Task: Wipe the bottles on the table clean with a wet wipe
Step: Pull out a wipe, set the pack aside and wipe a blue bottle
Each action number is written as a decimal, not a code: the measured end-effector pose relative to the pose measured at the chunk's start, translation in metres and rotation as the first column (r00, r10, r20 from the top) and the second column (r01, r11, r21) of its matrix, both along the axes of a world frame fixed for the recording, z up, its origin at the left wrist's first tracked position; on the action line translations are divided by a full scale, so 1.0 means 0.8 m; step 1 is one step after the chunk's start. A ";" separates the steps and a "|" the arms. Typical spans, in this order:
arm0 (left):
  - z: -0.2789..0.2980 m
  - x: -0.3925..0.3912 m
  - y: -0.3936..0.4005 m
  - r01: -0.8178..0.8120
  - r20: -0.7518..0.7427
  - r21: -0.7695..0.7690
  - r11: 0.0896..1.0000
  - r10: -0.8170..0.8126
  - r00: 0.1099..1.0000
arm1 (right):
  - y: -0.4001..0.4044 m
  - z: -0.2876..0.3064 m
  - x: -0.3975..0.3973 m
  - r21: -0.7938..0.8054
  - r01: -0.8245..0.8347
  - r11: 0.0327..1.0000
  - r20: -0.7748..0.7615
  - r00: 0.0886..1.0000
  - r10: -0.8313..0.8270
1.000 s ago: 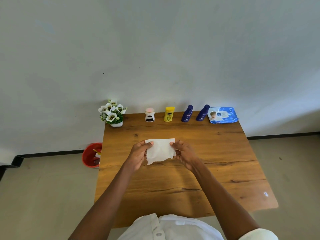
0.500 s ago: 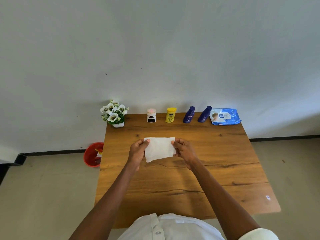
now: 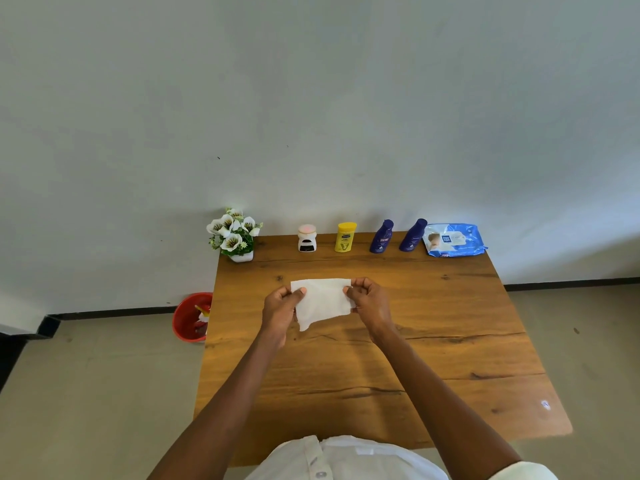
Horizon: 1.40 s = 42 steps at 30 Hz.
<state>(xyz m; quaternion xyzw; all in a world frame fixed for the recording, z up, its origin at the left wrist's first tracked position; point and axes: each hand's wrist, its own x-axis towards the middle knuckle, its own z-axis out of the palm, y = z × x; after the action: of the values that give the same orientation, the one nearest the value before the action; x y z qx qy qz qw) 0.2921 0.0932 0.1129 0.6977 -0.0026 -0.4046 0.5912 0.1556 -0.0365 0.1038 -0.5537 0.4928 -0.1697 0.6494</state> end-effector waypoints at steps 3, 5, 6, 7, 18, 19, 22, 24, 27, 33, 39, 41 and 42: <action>0.005 -0.020 -0.003 -0.047 0.132 0.041 0.998 0.042 0.990 | 0.018 -0.005 -0.001 -0.171 -0.001 0.985 -0.108 0.994 -0.018; 0.006 -0.035 -0.004 -0.022 0.233 0.099 0.995 -0.001 0.973 | 0.032 -0.008 -0.004 -0.212 -0.008 0.977 -0.110 0.994 -0.016; 0.008 -0.042 -0.004 -0.009 0.256 0.120 0.993 -0.022 0.966 | 0.037 -0.011 -0.005 -0.218 -0.004 0.976 -0.100 0.995 -0.018; 0.009 -0.046 -0.005 0.002 0.262 0.125 0.992 -0.035 0.964 | 0.042 -0.014 -0.006 -0.235 -0.004 0.972 -0.095 0.995 -0.019; 0.008 -0.054 0.008 0.061 0.228 0.106 0.993 -0.084 0.970 | 0.055 -0.004 -0.011 -0.338 0.041 0.940 -0.004 0.999 -0.045; 0.007 -0.051 0.009 0.038 0.206 0.117 0.992 -0.062 0.977 | 0.057 -0.003 -0.012 -0.342 0.024 0.939 -0.007 1.000 -0.028; 0.011 -0.041 0.011 0.067 0.010 0.097 0.993 -0.068 0.998 | 0.060 -0.001 -0.015 -0.366 -0.013 0.931 0.050 0.998 0.034; 0.012 -0.032 0.014 0.133 -0.165 0.013 0.991 -0.129 0.978 | 0.059 0.005 -0.015 -0.346 -0.045 0.937 0.099 0.992 0.084; 0.013 -0.018 0.024 0.279 -0.211 -0.095 0.956 -0.293 0.933 | 0.049 0.020 -0.016 -0.206 -0.113 0.972 0.195 0.969 0.154; 0.026 0.008 0.030 0.525 0.057 -0.088 0.847 -0.522 0.851 | 0.020 0.041 -0.021 0.061 -0.203 0.977 0.316 0.933 0.174; 0.041 0.003 0.017 0.482 0.033 -0.064 0.874 -0.481 0.876 | 0.030 0.029 -0.020 0.325 -0.280 0.903 0.273 0.942 0.194; 0.039 0.007 0.018 0.470 0.047 -0.017 0.883 -0.469 0.882 | 0.040 0.017 -0.021 0.395 -0.295 0.870 0.335 0.928 0.162; 0.036 0.010 0.019 0.446 0.055 0.003 0.895 -0.446 0.894 | 0.044 0.013 -0.021 0.426 -0.288 0.858 0.367 0.921 0.128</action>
<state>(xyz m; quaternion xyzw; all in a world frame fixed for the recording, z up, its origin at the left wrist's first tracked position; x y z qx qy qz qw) 0.3003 0.1083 0.1416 0.6864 -0.1806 -0.5100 0.4860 0.1388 -0.0017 0.1144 -0.3938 0.3412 -0.0616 0.8513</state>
